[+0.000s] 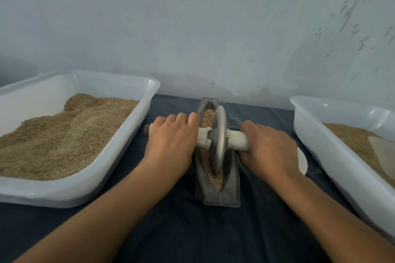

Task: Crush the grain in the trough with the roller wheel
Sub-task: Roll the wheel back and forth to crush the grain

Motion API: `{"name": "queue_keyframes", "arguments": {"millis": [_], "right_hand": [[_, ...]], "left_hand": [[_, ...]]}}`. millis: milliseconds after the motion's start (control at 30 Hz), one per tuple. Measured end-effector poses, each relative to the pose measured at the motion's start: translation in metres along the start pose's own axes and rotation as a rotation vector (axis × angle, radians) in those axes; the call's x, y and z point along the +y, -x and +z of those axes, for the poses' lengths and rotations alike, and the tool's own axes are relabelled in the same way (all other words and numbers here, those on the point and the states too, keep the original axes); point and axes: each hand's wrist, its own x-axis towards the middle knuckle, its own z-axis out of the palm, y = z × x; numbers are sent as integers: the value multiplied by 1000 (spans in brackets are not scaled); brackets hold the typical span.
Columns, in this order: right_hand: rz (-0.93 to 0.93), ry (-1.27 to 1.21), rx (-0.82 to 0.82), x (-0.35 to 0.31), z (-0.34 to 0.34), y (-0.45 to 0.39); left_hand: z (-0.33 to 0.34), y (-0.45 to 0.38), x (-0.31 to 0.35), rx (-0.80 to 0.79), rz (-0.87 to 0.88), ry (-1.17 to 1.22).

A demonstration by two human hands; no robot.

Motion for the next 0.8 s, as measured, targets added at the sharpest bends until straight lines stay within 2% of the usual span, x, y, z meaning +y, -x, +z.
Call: {"name": "queue_keyframes", "arguments": {"millis": [167,400,567,700,800], "right_hand": [[81,35,-209,7,12,-28],[6,45,-482,15,19,-79],[29,-73,-721,24,26,-107],[49,-144,-840,29,31,-123],[58,-151,-921,30,32,-129]], "left_hand": [[11,-25,-3,-49,-14,-43],[26,-59,-15,-144,-55,-8],[32,-83,-18,-177,-84,29],[32,-96,-19,-230,-88,30],[32,-96,-18,-202,-96,28]]}}
